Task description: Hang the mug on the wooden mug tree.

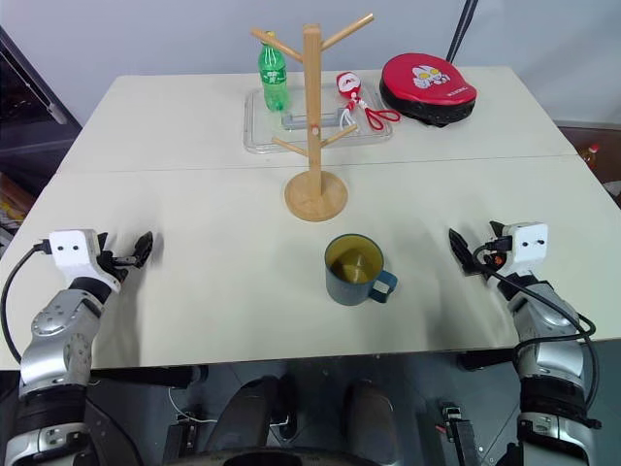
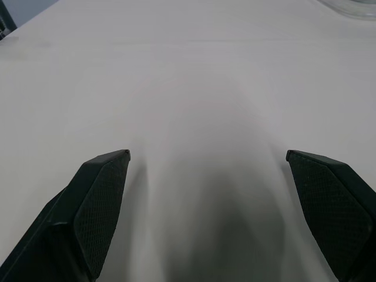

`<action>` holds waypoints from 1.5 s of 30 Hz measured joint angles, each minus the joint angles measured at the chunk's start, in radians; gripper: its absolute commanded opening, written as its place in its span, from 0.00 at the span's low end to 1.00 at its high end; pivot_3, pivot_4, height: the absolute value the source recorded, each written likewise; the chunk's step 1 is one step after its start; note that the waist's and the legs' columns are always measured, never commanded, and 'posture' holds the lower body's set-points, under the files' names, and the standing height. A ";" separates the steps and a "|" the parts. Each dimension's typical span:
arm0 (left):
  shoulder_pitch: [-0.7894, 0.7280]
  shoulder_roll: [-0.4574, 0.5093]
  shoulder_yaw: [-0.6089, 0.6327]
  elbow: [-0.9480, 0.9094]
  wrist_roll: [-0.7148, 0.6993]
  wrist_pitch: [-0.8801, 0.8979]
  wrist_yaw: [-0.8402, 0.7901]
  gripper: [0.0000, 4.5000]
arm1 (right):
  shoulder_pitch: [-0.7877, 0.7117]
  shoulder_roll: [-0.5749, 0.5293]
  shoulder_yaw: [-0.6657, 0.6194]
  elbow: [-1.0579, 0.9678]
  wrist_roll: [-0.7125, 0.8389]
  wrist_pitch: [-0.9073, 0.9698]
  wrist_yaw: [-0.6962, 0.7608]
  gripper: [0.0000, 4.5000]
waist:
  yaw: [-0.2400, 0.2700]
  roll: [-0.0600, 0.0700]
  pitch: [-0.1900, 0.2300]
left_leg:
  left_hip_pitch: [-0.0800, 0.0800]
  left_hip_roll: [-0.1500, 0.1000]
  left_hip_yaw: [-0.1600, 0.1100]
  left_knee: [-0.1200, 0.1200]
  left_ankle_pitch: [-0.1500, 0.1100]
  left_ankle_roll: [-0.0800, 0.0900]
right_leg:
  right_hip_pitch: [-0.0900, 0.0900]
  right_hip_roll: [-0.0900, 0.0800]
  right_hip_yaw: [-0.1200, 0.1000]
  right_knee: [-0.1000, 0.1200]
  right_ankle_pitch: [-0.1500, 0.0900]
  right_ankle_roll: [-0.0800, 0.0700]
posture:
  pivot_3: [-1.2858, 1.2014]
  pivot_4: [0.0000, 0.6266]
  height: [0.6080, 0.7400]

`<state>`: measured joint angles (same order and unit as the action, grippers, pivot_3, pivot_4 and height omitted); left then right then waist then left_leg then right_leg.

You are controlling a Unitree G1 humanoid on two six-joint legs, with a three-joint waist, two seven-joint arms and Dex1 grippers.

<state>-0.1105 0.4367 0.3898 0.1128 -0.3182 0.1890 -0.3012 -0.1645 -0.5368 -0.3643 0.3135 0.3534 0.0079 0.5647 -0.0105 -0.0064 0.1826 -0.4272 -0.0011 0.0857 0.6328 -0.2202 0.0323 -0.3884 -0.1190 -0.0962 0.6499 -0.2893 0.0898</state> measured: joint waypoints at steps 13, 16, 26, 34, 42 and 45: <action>-0.032 0.005 -0.032 -0.012 -0.023 0.039 -0.080 1.00 | 0.090 0.009 -0.006 -0.148 0.005 0.019 -0.041 0.99 | 0.001 0.000 0.000 | 0.000 0.000 0.000 0.000 0.000 0.000 | 0.000 0.000 0.000 0.000 0.000 0.000 | 0.52 0.24 1.00; -0.047 -0.003 -0.064 -0.023 -0.040 0.029 -0.135 1.00 | 0.139 0.010 -0.019 -0.213 0.009 0.034 -0.065 0.99 | 0.005 0.000 0.000 | 0.000 0.000 0.000 0.000 -0.001 -0.001 | 0.000 0.000 0.000 0.000 0.000 0.000 | 0.52 0.24 1.00; -0.111 -0.025 -0.265 -0.038 -0.053 -0.043 -0.427 1.00 | 0.525 0.131 -0.046 -0.689 0.046 0.074 -0.133 0.99 | 0.019 0.002 -0.001 | 0.000 0.000 0.001 -0.001 -0.002 -0.002 | 0.000 0.000 0.001 -0.002 0.000 0.000 | 0.52 0.24 1.00; -0.159 -0.012 -0.303 -0.002 -0.066 -0.048 -0.564 1.00 | 0.760 0.091 -0.020 -0.882 0.112 0.119 0.015 0.99 | 0.023 0.003 -0.002 | 0.000 0.001 0.000 -0.001 -0.002 -0.002 | -0.001 0.000 0.001 -0.002 0.000 0.000 | 0.52 0.24 1.00; -0.141 -0.014 -0.364 -0.046 -0.076 -0.064 -0.660 1.00 | 0.751 0.167 0.233 -0.962 -0.019 0.121 -0.034 0.99 | 0.021 0.003 -0.002 | 0.000 0.001 -0.001 -0.001 -0.002 -0.003 | -0.001 0.000 0.001 -0.003 -0.001 -0.001 | 0.52 0.24 1.00; -0.112 -0.005 -0.370 -0.126 -0.119 -0.032 -0.692 1.00 | 0.705 0.216 0.258 -0.949 -0.045 0.114 -0.088 0.99 | 0.021 0.002 -0.002 | 0.000 0.001 -0.001 -0.001 -0.002 -0.003 | -0.003 0.000 0.001 -0.005 -0.001 -0.001 | 0.52 0.24 1.00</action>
<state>-0.2223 0.4316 0.0198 -0.0136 -0.4376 0.1565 -0.9935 0.5407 -0.3205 -0.1064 -0.6350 0.3088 0.1222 0.4766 0.0106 -0.0040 0.1810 -0.4272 -0.0002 0.0848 0.6313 -0.2223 0.0294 -0.3913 -0.1193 -0.0953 0.6453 -0.2901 0.0885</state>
